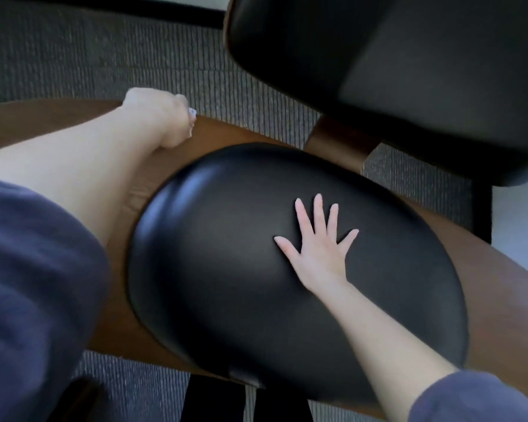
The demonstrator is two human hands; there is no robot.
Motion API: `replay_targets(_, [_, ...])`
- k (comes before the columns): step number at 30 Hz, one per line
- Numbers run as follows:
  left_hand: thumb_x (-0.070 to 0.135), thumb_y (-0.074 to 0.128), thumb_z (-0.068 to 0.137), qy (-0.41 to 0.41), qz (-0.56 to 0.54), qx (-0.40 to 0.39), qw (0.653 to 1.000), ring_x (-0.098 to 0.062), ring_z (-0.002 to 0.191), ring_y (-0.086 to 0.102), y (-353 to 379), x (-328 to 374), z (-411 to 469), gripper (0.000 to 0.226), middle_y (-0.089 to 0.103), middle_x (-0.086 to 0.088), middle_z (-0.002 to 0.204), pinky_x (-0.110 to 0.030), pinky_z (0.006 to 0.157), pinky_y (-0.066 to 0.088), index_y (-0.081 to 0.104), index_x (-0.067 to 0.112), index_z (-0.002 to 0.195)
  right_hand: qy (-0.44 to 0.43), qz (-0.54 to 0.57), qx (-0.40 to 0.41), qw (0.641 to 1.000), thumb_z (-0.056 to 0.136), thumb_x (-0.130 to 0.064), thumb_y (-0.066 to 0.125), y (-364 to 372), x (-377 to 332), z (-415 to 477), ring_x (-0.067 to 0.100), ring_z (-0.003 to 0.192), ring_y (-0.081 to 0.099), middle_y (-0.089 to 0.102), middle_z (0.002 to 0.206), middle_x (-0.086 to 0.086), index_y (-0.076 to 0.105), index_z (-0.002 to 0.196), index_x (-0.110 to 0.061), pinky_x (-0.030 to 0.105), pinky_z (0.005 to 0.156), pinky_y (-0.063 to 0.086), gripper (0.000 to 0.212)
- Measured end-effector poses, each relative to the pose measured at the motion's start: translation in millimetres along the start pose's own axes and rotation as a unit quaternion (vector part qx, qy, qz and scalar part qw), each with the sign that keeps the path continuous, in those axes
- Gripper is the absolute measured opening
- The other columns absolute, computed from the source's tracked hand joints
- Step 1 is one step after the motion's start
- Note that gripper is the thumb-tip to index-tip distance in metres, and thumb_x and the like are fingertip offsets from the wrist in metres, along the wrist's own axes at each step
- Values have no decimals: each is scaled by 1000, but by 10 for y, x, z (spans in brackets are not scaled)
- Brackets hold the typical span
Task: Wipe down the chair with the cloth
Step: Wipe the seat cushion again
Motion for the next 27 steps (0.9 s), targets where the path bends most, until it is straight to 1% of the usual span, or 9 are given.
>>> replay_targets(2, [37, 35, 103, 21, -9, -28, 999, -40, 118, 53, 31, 207, 101, 46, 56, -22, 128, -49, 97, 42, 50, 0, 126, 15, -15, 25, 999, 91, -72, 16, 53, 243, -69, 27, 149, -20, -18, 163, -5, -6, 154, -38, 70, 112, -2, 75])
replay_targets(4, [36, 36, 103, 43, -14, -48, 998, -40, 118, 53, 68, 404, 185, 44, 57, -22, 128, -47, 96, 41, 52, 1, 125, -4, -31, 53, 998, 93, -69, 16, 90, 324, -127, 30, 151, -9, -5, 165, -1, 4, 156, -34, 69, 113, 3, 72])
replay_targets(6, [37, 34, 104, 54, -28, -53, 997, -39, 118, 53, 115, 570, 270, 45, 56, -22, 129, -45, 95, 41, 52, 2, 125, -14, -33, 67, 997, 93, -66, 19, 118, 332, -128, 31, 151, 0, 6, 165, 1, 13, 155, -32, 69, 113, 6, 71])
replay_targets(8, [40, 31, 104, 62, -45, -46, 996, -39, 122, 52, 167, 752, 357, 47, 55, -22, 133, -45, 98, 40, 51, 4, 128, -16, -29, 81, 996, 93, -64, 23, 124, 322, -116, 32, 151, 4, 11, 164, 2, 18, 155, -31, 68, 113, 8, 70])
replay_targets(11, [41, 30, 105, 70, -68, -45, 994, -37, 125, 49, 267, 1055, 516, 47, 53, -20, 136, -45, 102, 38, 51, 8, 130, -23, -23, 101, 994, 93, -64, 26, 126, 320, -124, 32, 151, 5, 12, 164, 2, 20, 154, -31, 68, 114, 9, 70])
replay_targets(14, [40, 32, 104, 80, -96, -70, 990, -36, 129, 47, 373, 1298, 689, 45, 51, -17, 140, -47, 109, 35, 52, 12, 133, -27, -15, 110, 993, 92, -63, 28, 113, 318, -117, 32, 151, 6, 13, 164, 2, 21, 154, -31, 68, 114, 8, 70])
replay_targets(20, [36, 35, 104, 88, -142, -73, 983, -35, 126, 48, 429, 1676, 859, 40, 53, -16, 138, -44, 108, 36, 58, 13, 128, -35, -7, 109, 993, 93, -62, 27, 130, 312, -90, 34, 151, 4, 11, 164, 4, 20, 154, -30, 70, 112, 10, 70])
replay_targets(24, [34, 35, 105, 85, -169, -72, 979, -35, 136, 40, 431, 1929, 908, 45, 44, -17, 147, -43, 114, 30, 50, 11, 140, -38, -9, 112, 993, 94, -63, 27, 124, 312, -70, 35, 151, 3, 9, 165, 5, 17, 155, -30, 71, 112, 10, 70])
replay_targets(27, [33, 34, 105, 93, -176, -71, 977, -33, 138, 38, 426, 2112, 927, 45, 41, -16, 150, -42, 115, 29, 48, 10, 142, -41, -10, 118, 992, 93, -63, 29, 118, 308, -81, 35, 151, 4, 10, 165, 5, 19, 154, -30, 71, 112, 9, 70])
Point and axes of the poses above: each hand's wrist, its own z-axis towards the middle knuckle, its own y-axis out of the palm, x = y × z, the point moved 10 cm from there along z, towards the middle knuckle
